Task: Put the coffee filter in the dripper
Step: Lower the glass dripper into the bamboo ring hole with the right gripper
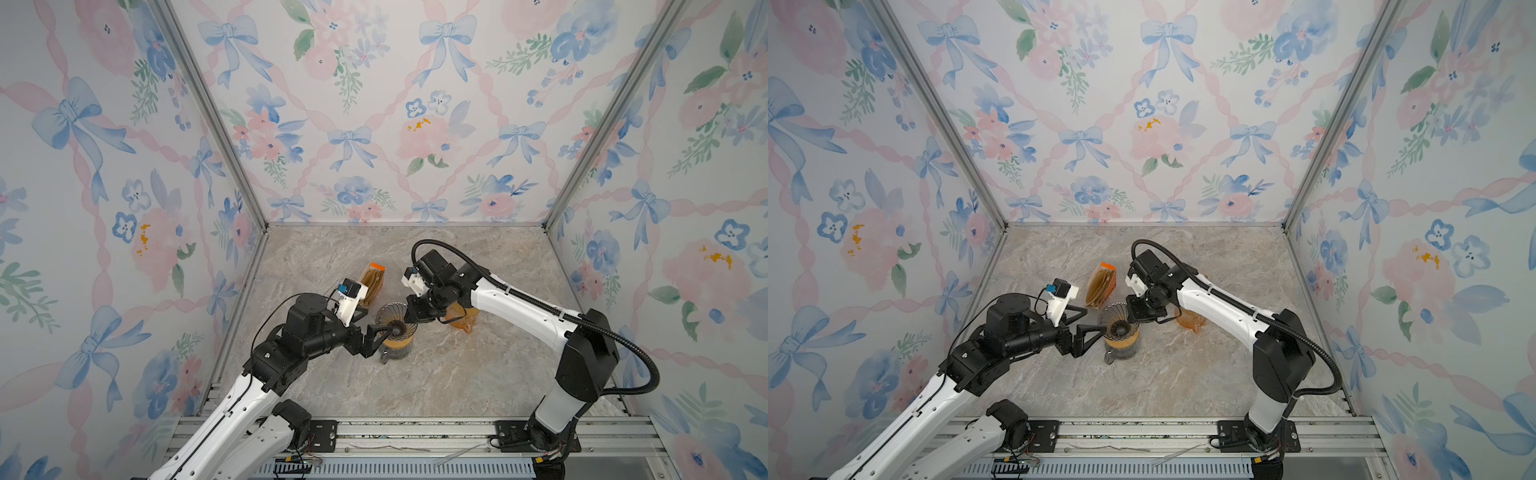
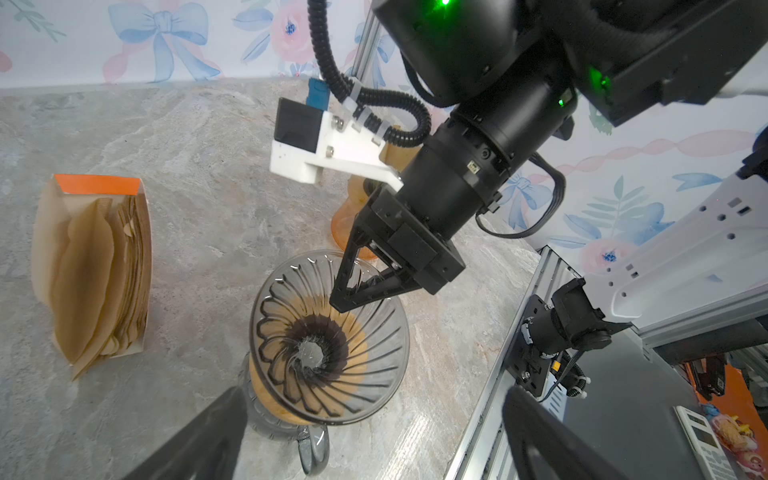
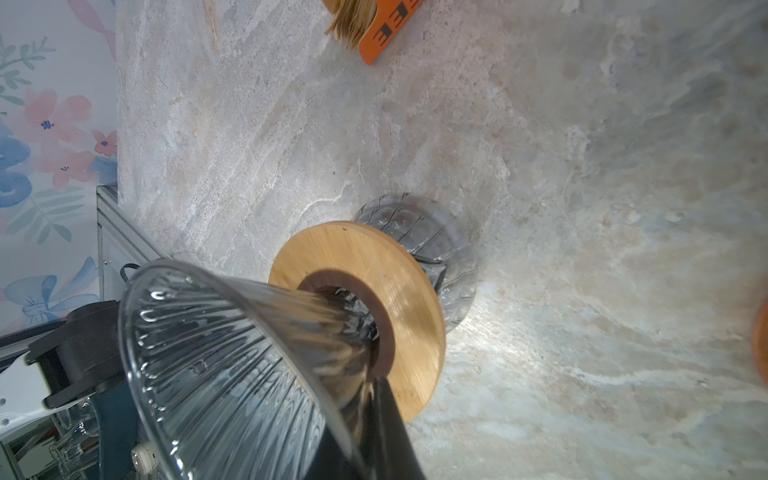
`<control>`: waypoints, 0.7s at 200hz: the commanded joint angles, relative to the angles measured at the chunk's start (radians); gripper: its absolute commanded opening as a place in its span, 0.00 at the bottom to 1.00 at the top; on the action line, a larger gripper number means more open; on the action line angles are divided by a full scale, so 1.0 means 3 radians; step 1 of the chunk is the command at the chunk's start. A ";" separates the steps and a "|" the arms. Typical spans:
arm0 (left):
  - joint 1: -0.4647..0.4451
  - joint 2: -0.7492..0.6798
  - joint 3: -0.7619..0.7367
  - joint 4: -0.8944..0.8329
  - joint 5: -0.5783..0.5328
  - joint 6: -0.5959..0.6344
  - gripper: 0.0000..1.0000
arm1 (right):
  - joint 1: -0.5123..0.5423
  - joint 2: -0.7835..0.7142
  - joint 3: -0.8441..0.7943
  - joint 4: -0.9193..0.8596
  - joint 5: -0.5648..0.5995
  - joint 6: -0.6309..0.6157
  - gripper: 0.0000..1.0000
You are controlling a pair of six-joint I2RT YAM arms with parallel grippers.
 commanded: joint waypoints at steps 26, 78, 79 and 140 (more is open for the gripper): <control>0.0023 -0.0005 -0.0037 0.0067 0.0004 -0.0028 0.98 | -0.0015 0.0073 -0.0022 0.0034 -0.0052 0.0038 0.12; 0.0023 -0.0003 -0.0037 0.0070 -0.0002 -0.0029 0.98 | -0.0011 0.0063 0.0013 0.0031 -0.0052 0.0031 0.17; 0.0023 -0.0002 -0.0037 0.0068 -0.0003 -0.0029 0.98 | -0.0012 0.0063 0.0013 0.0033 -0.0054 0.0032 0.17; 0.0022 0.0015 -0.0037 0.0069 0.0002 -0.0028 0.98 | -0.0014 0.0043 0.0011 0.0054 -0.0052 0.0032 0.19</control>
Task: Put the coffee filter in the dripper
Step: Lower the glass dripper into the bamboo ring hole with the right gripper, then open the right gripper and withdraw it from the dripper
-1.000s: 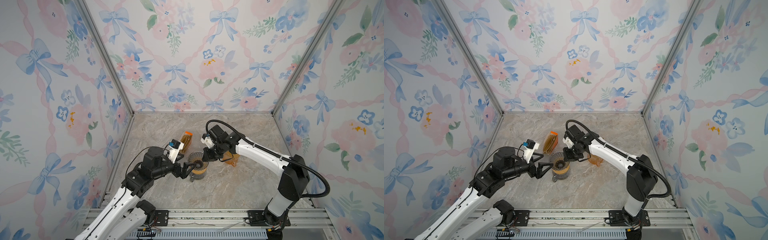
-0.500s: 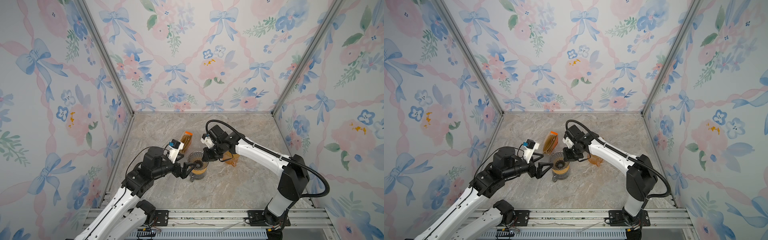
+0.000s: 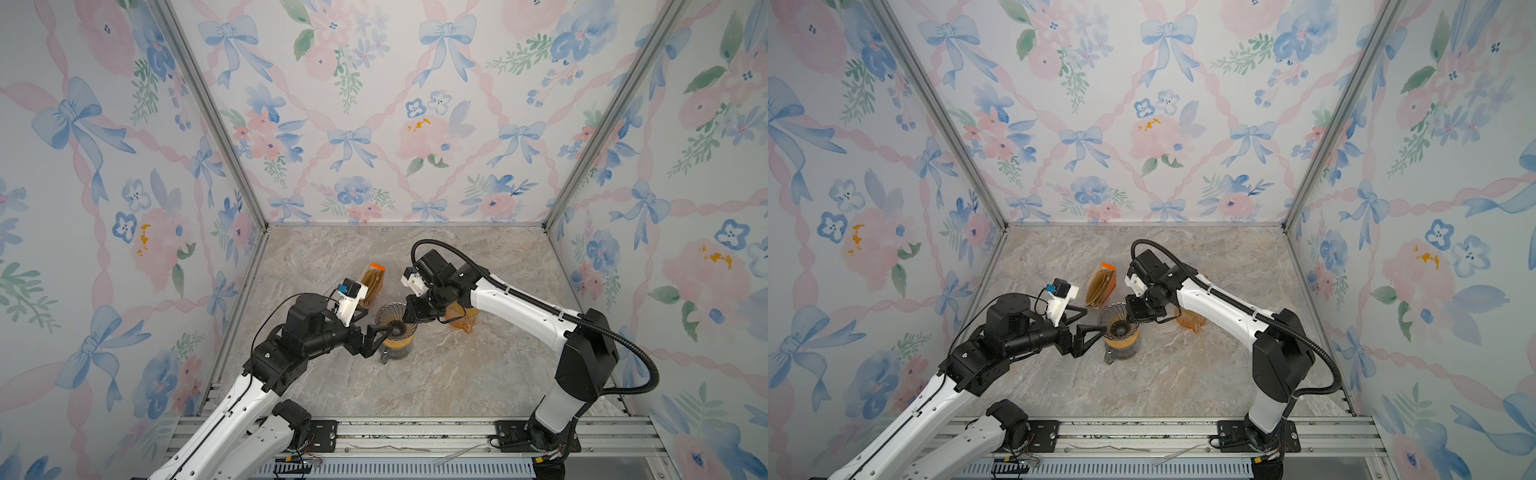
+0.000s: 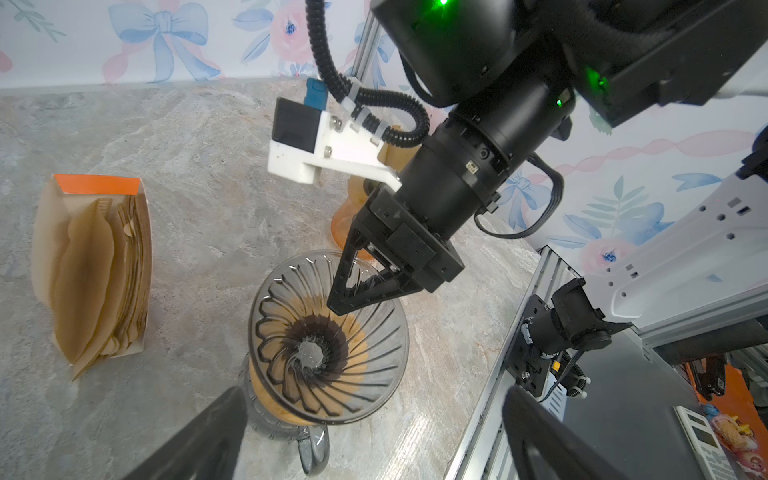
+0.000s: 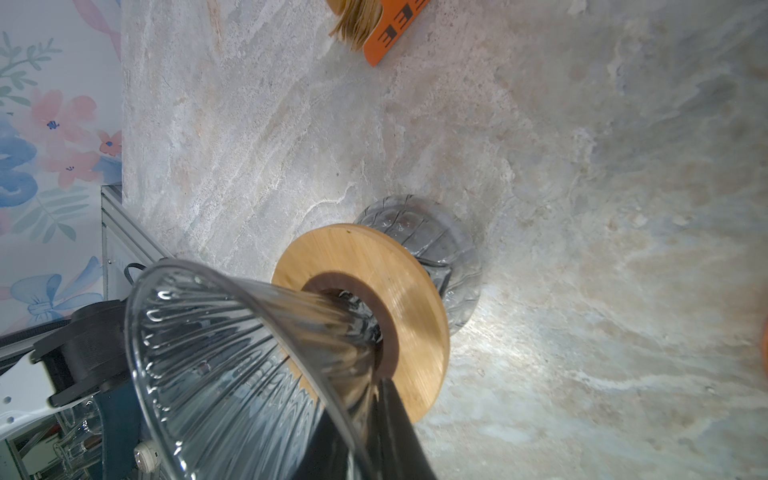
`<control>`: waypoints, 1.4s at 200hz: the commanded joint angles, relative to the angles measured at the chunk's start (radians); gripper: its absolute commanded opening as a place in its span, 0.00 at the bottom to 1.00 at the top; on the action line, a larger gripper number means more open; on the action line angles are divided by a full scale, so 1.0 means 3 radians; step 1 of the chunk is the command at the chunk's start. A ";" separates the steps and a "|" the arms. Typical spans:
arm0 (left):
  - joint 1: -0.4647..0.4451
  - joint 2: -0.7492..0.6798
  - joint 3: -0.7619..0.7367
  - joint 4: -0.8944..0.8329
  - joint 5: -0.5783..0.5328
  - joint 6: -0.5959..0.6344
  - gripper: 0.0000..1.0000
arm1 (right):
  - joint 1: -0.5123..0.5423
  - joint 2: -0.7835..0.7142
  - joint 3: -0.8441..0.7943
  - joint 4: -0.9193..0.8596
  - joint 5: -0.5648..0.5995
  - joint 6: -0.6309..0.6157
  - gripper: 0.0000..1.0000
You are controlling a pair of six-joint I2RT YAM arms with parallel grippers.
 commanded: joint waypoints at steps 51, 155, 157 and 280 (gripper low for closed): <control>0.0025 0.0014 -0.0037 0.0069 -0.0005 -0.0026 0.98 | -0.0021 -0.0001 0.0021 0.0047 -0.0007 0.0042 0.22; 0.0029 -0.0007 -0.0037 0.0067 -0.0024 -0.0034 0.98 | -0.0032 -0.0059 0.0002 0.0083 0.0034 0.0086 0.32; 0.0028 -0.0006 -0.0037 0.0067 -0.0025 -0.0034 0.98 | -0.0035 -0.0062 0.0004 0.0083 0.0038 0.0088 0.32; 0.0033 -0.0033 -0.0008 0.0010 -0.0281 -0.0023 0.98 | -0.0146 -0.0510 -0.0192 0.0195 0.0054 0.0047 0.79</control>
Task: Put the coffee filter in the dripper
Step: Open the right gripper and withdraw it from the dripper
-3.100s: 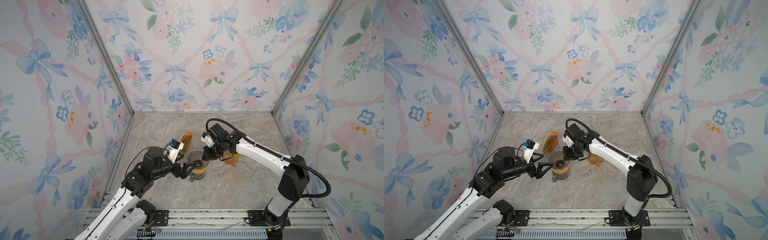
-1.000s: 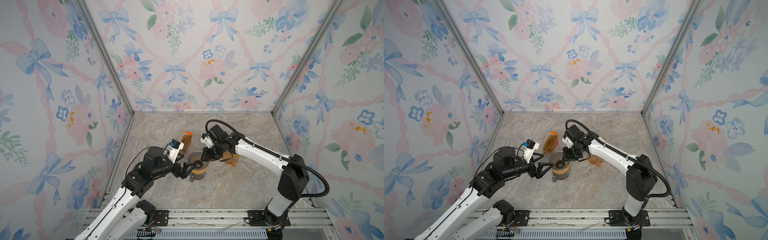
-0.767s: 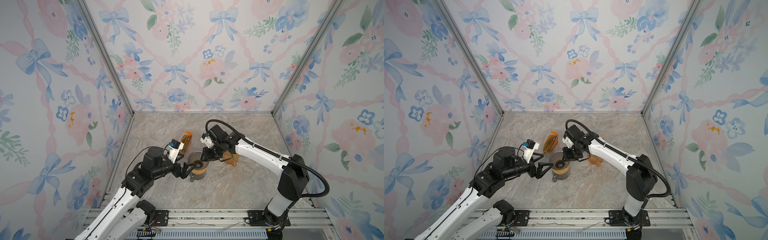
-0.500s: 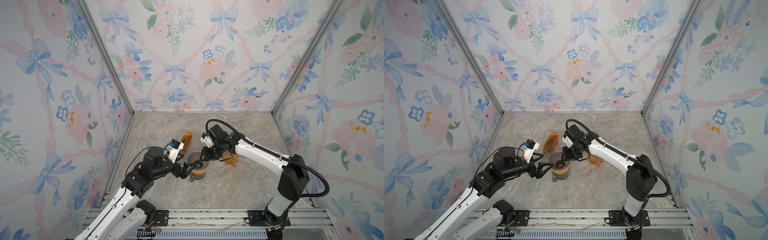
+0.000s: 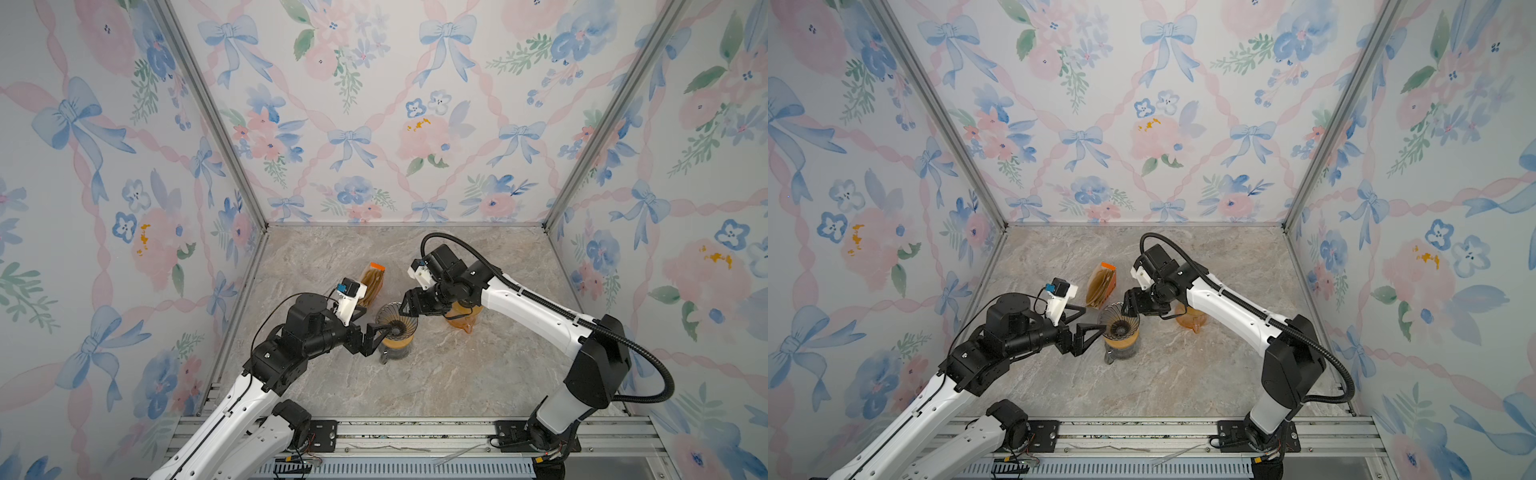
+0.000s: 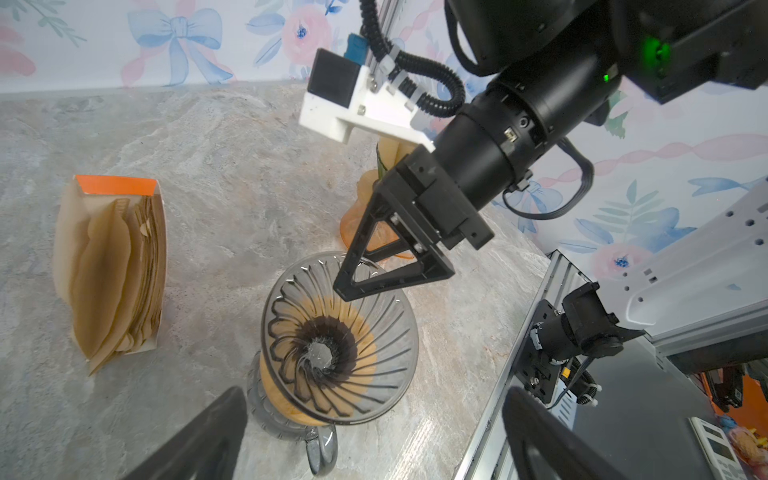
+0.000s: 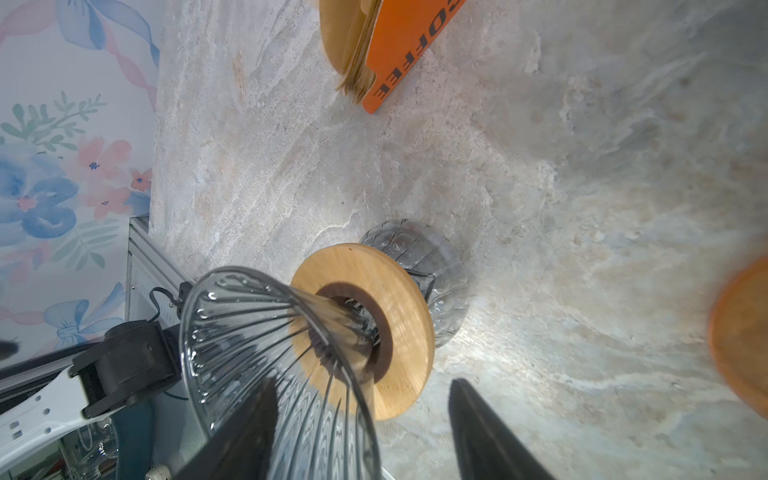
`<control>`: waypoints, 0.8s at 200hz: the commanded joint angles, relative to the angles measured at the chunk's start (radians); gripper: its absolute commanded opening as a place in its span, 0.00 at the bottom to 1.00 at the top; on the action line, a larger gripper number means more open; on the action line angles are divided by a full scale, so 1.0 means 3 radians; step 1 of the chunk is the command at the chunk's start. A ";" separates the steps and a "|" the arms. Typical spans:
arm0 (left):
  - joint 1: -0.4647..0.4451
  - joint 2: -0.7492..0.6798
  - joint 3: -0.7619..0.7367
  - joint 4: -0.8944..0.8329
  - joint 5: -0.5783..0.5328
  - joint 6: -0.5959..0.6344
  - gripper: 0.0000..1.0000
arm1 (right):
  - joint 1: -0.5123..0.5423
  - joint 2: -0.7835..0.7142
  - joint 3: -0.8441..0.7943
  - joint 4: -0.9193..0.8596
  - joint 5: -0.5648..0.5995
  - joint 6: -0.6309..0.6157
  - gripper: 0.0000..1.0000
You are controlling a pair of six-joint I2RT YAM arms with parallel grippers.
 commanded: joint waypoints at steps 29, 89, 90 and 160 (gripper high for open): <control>0.0035 0.0000 0.0081 -0.0129 -0.0374 -0.0072 0.98 | -0.0067 -0.0505 -0.0260 0.0131 0.0025 -0.0054 0.95; 0.0179 0.0458 0.0505 -0.0496 -0.0681 -0.0053 0.98 | -0.0085 -0.1236 -0.0775 0.0430 0.0112 -0.0140 0.96; 0.0182 0.0467 0.0513 -0.0501 -0.0684 -0.0053 0.98 | -0.0086 -0.1249 -0.0788 0.0436 0.0114 -0.0140 0.96; 0.0475 0.1426 0.1106 -0.0640 -0.0806 0.0356 0.72 | -0.0092 -0.1838 -0.1076 0.0527 0.0229 -0.0271 0.96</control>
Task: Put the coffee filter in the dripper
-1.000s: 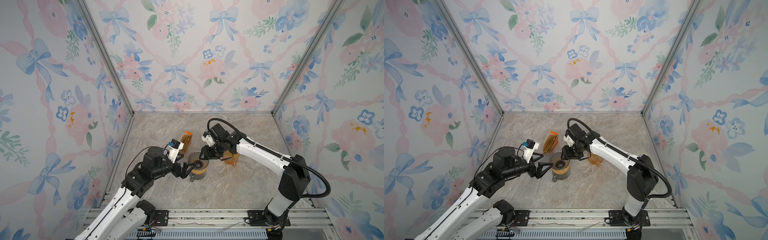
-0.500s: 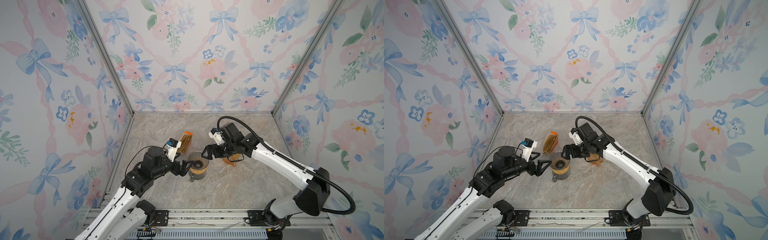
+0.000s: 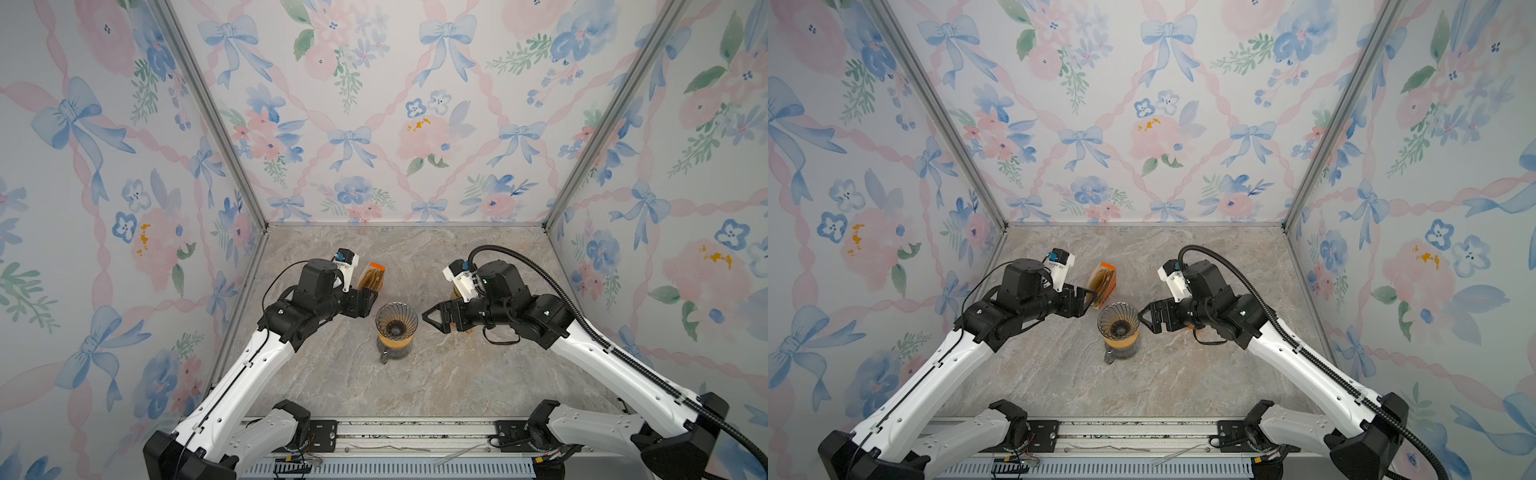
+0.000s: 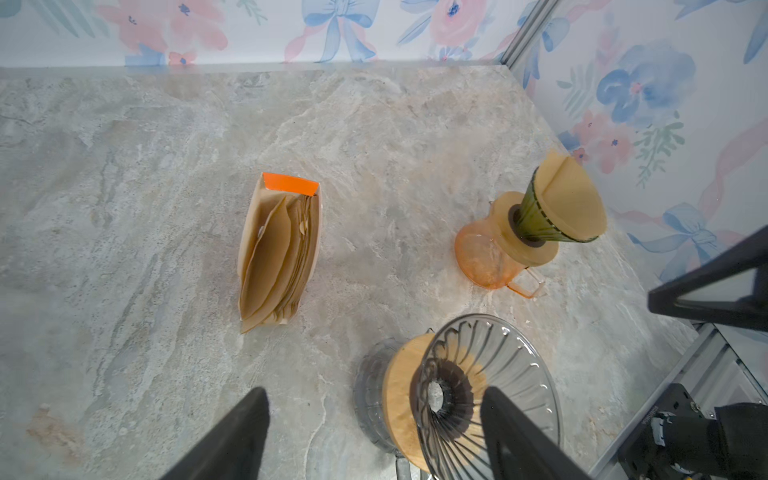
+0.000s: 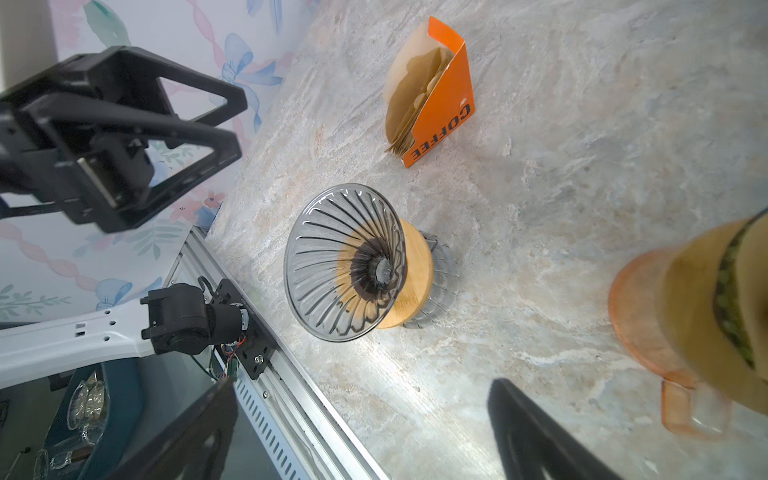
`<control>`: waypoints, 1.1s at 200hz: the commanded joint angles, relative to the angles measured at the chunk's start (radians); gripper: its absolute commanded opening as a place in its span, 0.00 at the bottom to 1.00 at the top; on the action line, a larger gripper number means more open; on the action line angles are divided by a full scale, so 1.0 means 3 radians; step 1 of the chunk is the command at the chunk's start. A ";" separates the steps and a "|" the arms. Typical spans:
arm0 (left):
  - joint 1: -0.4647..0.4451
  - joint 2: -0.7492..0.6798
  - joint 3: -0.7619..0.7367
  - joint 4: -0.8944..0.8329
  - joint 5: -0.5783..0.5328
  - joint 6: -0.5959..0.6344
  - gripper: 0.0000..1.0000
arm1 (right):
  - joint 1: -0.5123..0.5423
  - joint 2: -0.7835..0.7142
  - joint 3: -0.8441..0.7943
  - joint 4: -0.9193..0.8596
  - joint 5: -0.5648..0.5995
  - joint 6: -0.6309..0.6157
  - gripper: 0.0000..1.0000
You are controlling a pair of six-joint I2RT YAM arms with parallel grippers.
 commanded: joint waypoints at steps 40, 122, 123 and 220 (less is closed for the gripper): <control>0.0115 0.0785 0.0494 -0.0118 -0.0401 0.0580 0.57 | -0.0029 -0.0336 -0.0223 0.0224 0.0369 0.0029 0.96; 0.0128 0.1755 0.1095 -0.0121 -0.0674 0.0985 0.39 | -0.0020 -0.0424 -0.0293 0.0346 0.0435 0.0049 0.96; 0.0127 0.1767 0.1103 -0.0121 -0.0669 0.0992 0.39 | -0.0018 -0.0424 -0.0293 0.0347 0.0432 0.0049 0.96; 0.0131 0.2485 0.1545 -0.0116 -0.0774 0.1085 0.32 | 0.0015 -0.0297 -0.0226 0.0307 0.0461 0.0039 0.96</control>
